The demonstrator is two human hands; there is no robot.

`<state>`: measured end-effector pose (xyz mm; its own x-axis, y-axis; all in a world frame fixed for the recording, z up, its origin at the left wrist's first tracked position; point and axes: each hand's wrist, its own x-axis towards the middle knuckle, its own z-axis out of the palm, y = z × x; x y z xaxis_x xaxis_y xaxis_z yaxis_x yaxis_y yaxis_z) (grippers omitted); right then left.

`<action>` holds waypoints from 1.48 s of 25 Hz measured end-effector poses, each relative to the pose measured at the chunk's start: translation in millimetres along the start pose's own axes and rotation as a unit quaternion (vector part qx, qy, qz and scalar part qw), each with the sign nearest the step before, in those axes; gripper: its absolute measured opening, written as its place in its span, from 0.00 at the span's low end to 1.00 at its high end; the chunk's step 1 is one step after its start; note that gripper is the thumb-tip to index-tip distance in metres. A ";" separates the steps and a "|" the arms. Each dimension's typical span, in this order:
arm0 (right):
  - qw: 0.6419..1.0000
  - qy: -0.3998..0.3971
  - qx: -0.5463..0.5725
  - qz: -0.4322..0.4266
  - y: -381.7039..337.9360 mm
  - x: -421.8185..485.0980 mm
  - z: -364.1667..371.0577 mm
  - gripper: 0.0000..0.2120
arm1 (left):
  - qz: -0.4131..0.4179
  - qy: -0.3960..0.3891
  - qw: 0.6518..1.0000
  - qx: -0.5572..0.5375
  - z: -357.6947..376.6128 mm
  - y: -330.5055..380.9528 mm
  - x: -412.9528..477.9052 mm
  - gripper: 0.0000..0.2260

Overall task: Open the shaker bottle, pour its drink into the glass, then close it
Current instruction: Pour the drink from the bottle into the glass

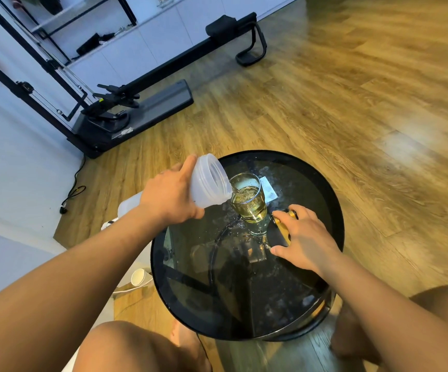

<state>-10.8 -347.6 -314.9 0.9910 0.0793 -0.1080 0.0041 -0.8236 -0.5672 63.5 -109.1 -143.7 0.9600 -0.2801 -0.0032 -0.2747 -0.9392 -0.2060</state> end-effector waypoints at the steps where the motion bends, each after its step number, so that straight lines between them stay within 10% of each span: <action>1: 1.000 -0.001 0.000 0.000 0.1 -0.2 -0.1 0.41 | 0.001 0.000 1.000 0.000 0.1 0.0 0.0 0.47; 37: 1.000 -0.001 0.002 -0.001 -1.1 -1.5 -2.3 0.41 | 0.011 0.008 1.000 0.012 -3.8 0.1 0.4 0.47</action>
<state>-12.0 -348.1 -312.3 0.9907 0.0827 -0.1084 0.0061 -0.8211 -0.5707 63.7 -110.0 -140.0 0.9525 -0.3045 0.0078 -0.2947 -0.9276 -0.2297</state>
